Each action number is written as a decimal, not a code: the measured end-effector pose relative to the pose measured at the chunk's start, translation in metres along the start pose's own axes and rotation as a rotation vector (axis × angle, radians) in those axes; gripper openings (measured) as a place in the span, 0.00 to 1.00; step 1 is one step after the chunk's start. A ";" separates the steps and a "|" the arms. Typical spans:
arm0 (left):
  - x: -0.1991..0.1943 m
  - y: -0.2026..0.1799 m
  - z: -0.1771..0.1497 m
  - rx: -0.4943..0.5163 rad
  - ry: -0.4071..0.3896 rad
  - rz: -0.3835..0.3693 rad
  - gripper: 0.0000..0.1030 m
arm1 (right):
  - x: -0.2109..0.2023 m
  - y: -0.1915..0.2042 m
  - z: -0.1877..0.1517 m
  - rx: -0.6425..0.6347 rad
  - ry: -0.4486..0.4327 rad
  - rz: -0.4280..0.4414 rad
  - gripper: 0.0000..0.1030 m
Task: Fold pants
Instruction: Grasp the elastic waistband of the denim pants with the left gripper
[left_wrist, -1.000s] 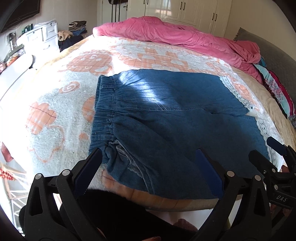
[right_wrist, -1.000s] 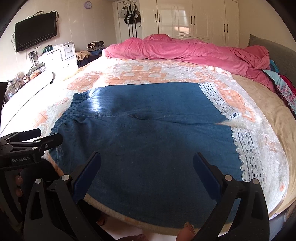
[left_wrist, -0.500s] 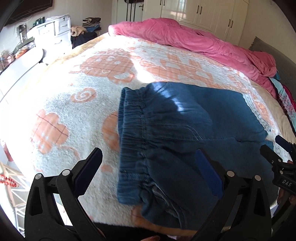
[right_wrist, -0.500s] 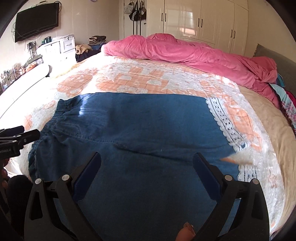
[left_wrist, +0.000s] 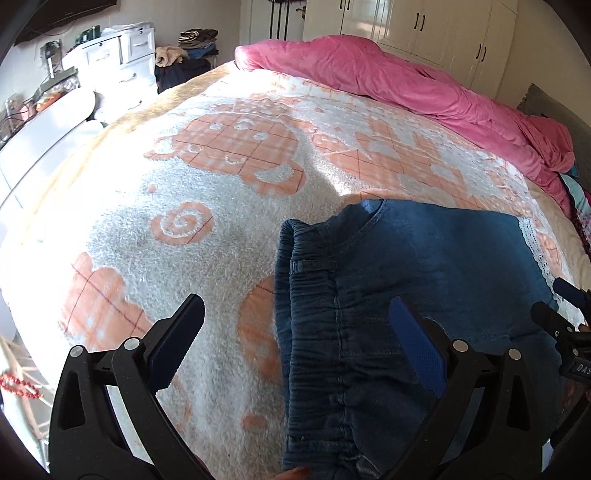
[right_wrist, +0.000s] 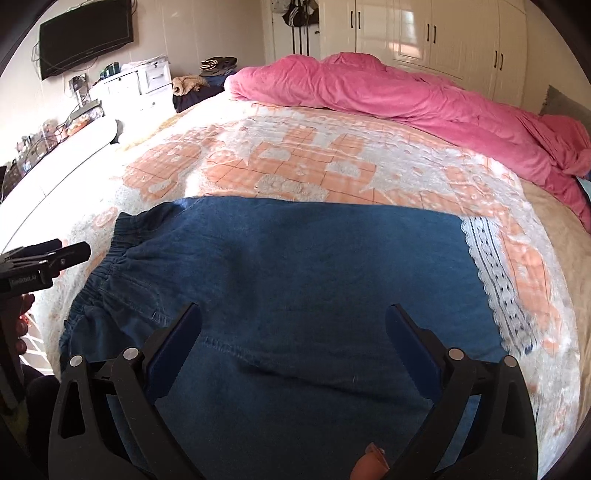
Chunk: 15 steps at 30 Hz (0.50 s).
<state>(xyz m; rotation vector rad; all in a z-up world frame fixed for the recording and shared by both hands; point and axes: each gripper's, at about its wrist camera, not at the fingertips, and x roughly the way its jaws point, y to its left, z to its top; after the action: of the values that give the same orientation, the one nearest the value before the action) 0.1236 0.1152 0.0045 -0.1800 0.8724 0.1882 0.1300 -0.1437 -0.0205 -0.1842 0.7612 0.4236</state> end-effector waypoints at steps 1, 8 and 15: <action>0.005 0.001 0.003 0.008 0.009 0.000 0.91 | 0.005 -0.001 0.004 -0.008 -0.001 -0.016 0.96; 0.045 0.006 0.025 0.061 0.087 0.000 0.91 | 0.040 -0.007 0.031 -0.039 0.027 -0.028 0.96; 0.076 0.018 0.038 0.050 0.103 -0.027 0.91 | 0.064 0.003 0.046 -0.117 0.051 -0.028 0.96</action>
<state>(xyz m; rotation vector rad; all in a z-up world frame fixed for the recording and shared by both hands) 0.1957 0.1481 -0.0320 -0.1558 0.9760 0.1323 0.1992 -0.1073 -0.0330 -0.3155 0.7838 0.4387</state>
